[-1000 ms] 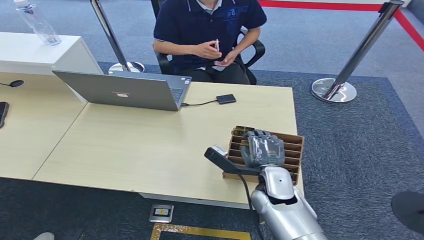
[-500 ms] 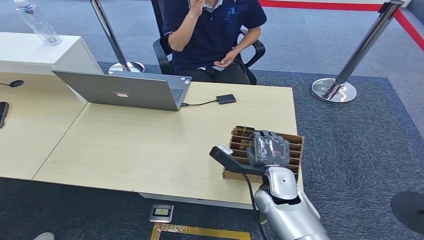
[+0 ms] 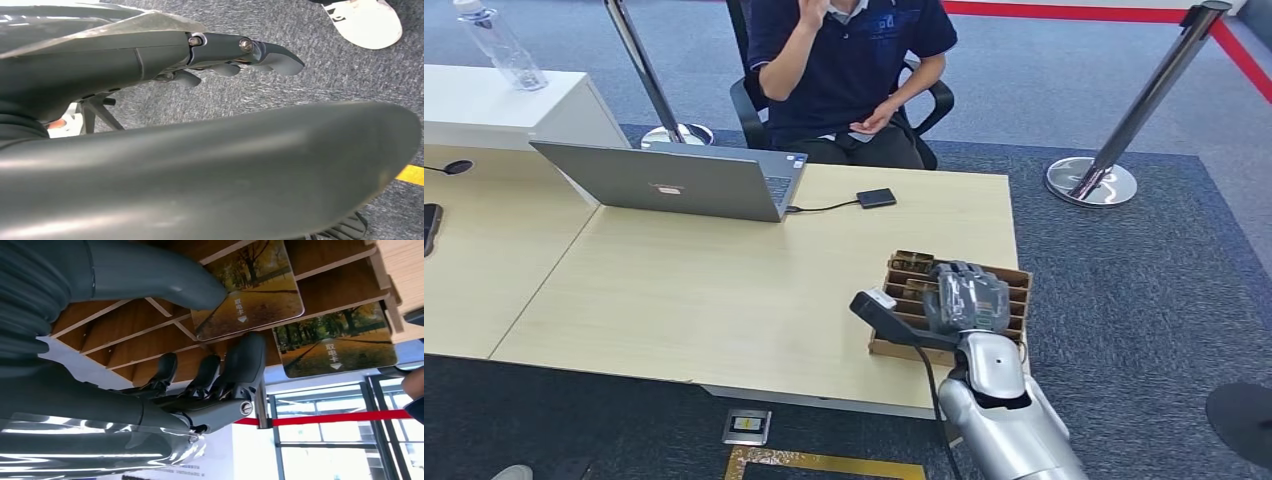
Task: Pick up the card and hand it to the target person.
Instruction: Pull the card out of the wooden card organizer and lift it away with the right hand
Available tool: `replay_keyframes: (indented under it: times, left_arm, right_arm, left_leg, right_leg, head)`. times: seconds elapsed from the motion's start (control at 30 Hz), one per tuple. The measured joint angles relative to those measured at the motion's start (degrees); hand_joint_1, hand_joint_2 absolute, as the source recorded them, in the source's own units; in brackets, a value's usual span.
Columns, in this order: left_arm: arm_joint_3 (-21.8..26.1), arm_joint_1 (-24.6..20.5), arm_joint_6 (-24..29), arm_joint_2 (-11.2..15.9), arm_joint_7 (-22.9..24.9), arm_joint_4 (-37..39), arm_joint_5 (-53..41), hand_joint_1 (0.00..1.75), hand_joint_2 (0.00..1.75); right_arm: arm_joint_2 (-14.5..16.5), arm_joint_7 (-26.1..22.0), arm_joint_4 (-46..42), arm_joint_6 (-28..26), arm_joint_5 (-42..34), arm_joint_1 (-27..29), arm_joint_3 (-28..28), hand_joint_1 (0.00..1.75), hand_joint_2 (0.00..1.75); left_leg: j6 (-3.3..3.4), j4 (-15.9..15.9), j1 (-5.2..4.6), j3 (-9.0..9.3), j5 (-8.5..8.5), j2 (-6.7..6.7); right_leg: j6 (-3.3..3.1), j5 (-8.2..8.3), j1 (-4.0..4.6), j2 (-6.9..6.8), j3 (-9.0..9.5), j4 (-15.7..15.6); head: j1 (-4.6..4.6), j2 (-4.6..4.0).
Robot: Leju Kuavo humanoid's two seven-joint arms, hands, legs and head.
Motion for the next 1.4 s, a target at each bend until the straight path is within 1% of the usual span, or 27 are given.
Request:
replay_keyframes:
  times: [0.3, 0.4, 0.5, 0.8, 0.87, 1.23, 1.4]
  left_arm:
    - [0.00, -0.01, -0.23, 0.00, 0.01, 0.00, -0.02, 0.00, 0.00]
    - [0.00, -0.01, -0.48, 0.00, 0.01, 0.00, -0.02, 0.00, 0.00]
    - [0.00, -0.01, -0.52, 0.00, -0.01, 0.00, -0.02, 0.00, 0.00]
    - [0.00, 0.00, -0.52, 0.00, -0.10, 0.00, -0.02, 0.00, 0.00]
    - [0.00, 0.01, -0.50, 0.00, -0.12, 0.00, -0.02, 0.00, 0.00]
    - [0.00, 0.02, -0.48, 0.00, -0.35, 0.00, -0.01, 0.00, 0.00]
    - [0.01, 0.02, -0.48, 0.00, -0.60, 0.00, -0.02, 0.00, 0.00]
  right_arm:
    - [0.64, -1.47, 0.36, 1.05, -0.51, 0.22, -0.11, 0.82, 1.75]
    - [0.84, -1.63, 0.52, 1.28, -0.51, 0.23, -0.13, 0.89, 1.75]
    - [0.93, -1.66, 0.64, 1.37, -0.51, 0.23, -0.15, 1.03, 1.75]
    - [0.95, -1.66, 0.78, 0.84, -0.51, 0.22, -0.16, 1.66, 1.75]
    - [0.95, -1.66, 0.77, 0.69, -0.51, 0.22, -0.16, 1.73, 1.75]
    - [1.04, -1.77, -0.20, -0.06, -0.56, 0.77, -0.12, 1.75, 1.75]
    - [0.69, -2.81, -2.90, 0.08, -0.83, 2.30, -0.12, 1.75, 1.75]
  left_leg:
    - [-0.02, 0.00, 0.00, 0.01, 0.01, 0.00]
    - [-0.03, 0.00, 0.00, 0.02, 0.03, 0.00]
    - [-0.03, 0.00, 0.00, 0.02, 0.04, 0.00]
    - [-0.02, 0.00, 0.00, 0.03, 0.06, 0.00]
    - [-0.02, 0.00, 0.00, 0.04, 0.06, 0.00]
    - [-0.01, 0.00, 0.00, 0.06, 0.15, 0.00]
    - [0.00, 0.00, 0.00, 0.04, 0.17, 0.00]
  right_leg:
    - [-0.02, 0.01, 0.00, 0.00, 0.00, 0.00]
    - [-0.03, 0.02, 0.00, 0.00, 0.00, 0.00]
    - [-0.03, 0.03, 0.00, 0.00, 0.00, 0.00]
    - [-0.03, 0.04, 0.01, 0.00, 0.01, 0.00]
    - [-0.03, 0.04, 0.01, 0.00, 0.02, 0.00]
    - [-0.02, 0.12, 0.01, 0.00, 0.05, 0.00]
    - [0.00, 0.15, 0.00, 0.00, 0.04, 0.00]
  head:
    - [0.01, 0.00]
    - [0.00, 0.00]
    - [0.00, 0.00]
    - [0.00, 0.00]
    - [0.00, 0.00]
    - [0.01, 0.00]
    - [0.00, 0.00]
